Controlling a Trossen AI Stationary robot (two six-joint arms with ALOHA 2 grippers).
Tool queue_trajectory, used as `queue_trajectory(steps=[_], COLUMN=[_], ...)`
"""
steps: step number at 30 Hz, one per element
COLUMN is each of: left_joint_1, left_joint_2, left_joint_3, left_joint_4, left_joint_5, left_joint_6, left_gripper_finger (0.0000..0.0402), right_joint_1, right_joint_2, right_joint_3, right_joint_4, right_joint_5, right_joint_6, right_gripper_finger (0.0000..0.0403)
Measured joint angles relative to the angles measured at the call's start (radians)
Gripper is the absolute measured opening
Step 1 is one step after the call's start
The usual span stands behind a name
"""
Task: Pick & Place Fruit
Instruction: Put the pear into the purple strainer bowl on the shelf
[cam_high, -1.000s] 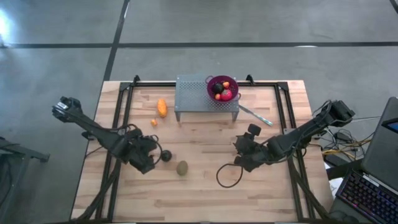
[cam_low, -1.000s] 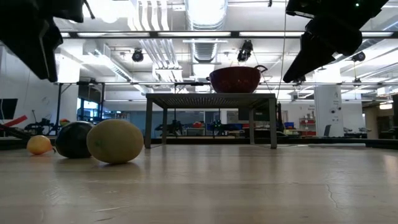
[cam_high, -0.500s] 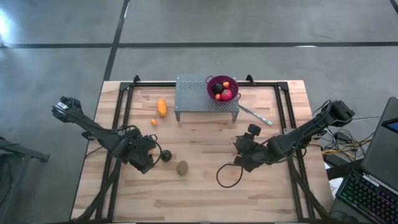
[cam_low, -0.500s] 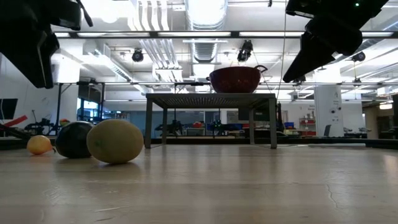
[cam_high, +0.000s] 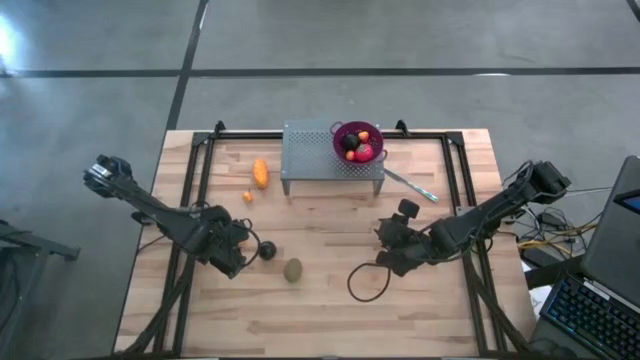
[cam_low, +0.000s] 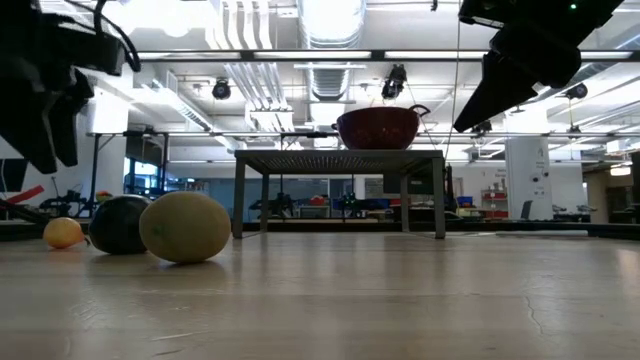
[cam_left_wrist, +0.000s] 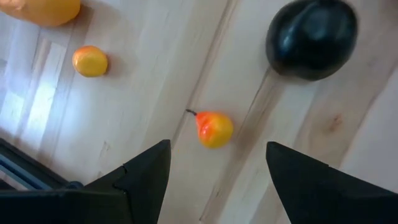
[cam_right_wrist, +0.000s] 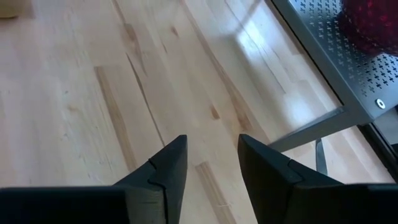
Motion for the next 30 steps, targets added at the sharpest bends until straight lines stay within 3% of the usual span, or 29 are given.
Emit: queue_trajectory(steps=[9, 18, 30], left_joint_1=[0.001, 0.029, 0.054], left_joint_2=[0.000, 0.000, 0.002], left_joint_3=[-0.059, -0.084, -0.136], left_joint_4=[0.110, 0.136, 0.163], left_joint_5=[0.005, 0.027, 0.016], left_joint_6=[-0.083, -0.450, -0.638], left_gripper_finger=[0.0268, 0.0267, 0.0265], right_joint_1=[-0.012, -0.030, -0.032], right_joint_2=[0.000, 0.000, 0.000], right_joint_3=[0.000, 0.000, 0.000], right_joint_4=[0.006, 0.021, 0.037], right_joint_5=[0.000, 0.000, -0.001], right_joint_6=[-0.003, -0.003, -0.011], right_gripper_finger=[0.0160, 0.0175, 0.0181])
